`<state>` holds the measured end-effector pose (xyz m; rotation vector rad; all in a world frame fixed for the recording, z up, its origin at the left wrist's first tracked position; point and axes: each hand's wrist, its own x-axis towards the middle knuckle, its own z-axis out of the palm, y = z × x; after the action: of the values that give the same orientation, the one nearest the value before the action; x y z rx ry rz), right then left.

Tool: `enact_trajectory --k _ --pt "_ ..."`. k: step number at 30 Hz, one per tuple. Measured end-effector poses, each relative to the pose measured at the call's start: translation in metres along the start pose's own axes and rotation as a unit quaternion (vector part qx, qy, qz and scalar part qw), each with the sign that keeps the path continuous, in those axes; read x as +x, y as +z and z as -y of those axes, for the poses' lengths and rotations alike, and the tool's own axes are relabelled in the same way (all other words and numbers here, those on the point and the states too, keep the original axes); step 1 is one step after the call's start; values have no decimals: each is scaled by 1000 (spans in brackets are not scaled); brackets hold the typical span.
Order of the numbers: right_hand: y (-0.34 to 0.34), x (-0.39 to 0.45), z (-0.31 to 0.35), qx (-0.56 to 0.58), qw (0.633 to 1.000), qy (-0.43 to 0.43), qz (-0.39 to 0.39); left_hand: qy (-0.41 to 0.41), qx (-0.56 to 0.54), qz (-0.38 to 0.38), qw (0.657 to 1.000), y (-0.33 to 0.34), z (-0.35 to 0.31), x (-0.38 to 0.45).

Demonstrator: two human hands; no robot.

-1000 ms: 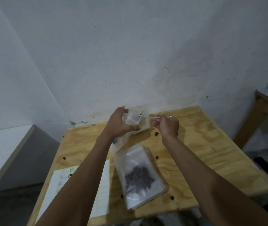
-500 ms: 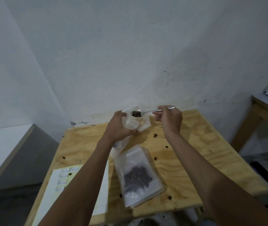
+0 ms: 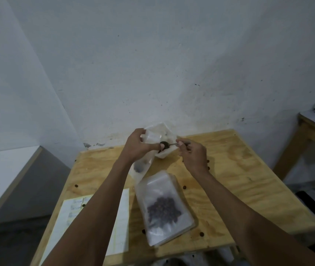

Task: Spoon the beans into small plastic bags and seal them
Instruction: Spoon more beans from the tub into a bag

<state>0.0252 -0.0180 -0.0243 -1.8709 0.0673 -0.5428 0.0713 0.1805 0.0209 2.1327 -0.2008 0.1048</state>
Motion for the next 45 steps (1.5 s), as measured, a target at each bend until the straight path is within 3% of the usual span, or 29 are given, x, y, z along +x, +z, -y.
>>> enact_trajectory --k 8,16,25,45 --pt "7 -4 -4 65 991 116 12 -8 37 14 999 4 -12 23" --pt "2 12 1 217 944 249 -10 1 33 31 999 7 -30 40" --pt "-1 14 0 272 908 315 -49 -4 18 31 999 7 -24 38" --pt "-19 25 29 240 937 208 -146 32 115 32 992 6 8 -3"
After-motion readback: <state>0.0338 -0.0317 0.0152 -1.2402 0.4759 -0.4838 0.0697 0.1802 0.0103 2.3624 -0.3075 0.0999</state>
